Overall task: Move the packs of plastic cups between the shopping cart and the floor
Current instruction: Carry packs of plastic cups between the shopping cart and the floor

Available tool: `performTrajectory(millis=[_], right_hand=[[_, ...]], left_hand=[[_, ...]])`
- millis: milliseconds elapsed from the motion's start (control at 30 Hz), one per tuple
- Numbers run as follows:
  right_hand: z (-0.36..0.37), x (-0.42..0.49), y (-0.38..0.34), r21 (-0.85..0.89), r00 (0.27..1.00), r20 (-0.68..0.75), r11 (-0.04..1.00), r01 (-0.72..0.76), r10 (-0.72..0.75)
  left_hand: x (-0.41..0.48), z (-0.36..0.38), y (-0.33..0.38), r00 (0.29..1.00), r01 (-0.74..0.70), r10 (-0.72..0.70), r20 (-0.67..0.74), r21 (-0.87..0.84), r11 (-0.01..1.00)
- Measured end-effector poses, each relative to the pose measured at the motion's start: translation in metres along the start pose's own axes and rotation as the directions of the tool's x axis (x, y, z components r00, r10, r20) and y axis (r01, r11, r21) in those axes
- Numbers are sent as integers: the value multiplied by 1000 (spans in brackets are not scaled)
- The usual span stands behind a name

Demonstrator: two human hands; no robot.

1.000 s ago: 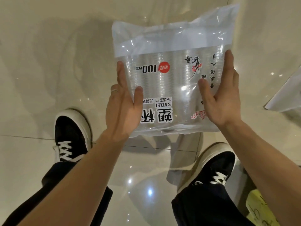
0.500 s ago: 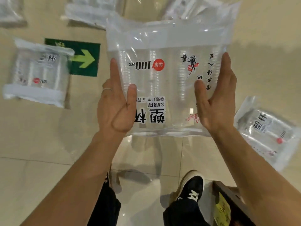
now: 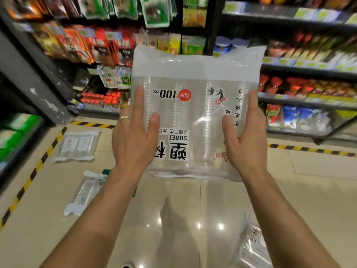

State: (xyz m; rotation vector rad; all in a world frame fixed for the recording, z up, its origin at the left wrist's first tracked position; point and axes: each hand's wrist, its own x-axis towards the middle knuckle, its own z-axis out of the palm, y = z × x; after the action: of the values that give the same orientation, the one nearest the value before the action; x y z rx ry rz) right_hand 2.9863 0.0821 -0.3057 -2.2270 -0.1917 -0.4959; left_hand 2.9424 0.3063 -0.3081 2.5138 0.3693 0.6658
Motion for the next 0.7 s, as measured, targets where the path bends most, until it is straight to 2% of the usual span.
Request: performTrajectory(millis=[200, 367, 533, 700], right_hand=[[-135, 70, -146, -92, 978, -144, 986, 139, -151], [-227, 92, -234, -149, 943, -235, 967, 204, -235], [-295, 92, -285, -166, 932, -263, 964, 210, -248], [-344, 85, -300, -172, 909, -333, 964, 201, -249]], left_hand=[[71, -152, 114, 988, -108, 103, -114, -44, 993], [90, -252, 190, 980, -167, 148, -130, -152, 974], [87, -318, 243, 956, -242, 206, -211, -162, 957], [77, -342, 282, 936, -295, 238, -260, -206, 933]])
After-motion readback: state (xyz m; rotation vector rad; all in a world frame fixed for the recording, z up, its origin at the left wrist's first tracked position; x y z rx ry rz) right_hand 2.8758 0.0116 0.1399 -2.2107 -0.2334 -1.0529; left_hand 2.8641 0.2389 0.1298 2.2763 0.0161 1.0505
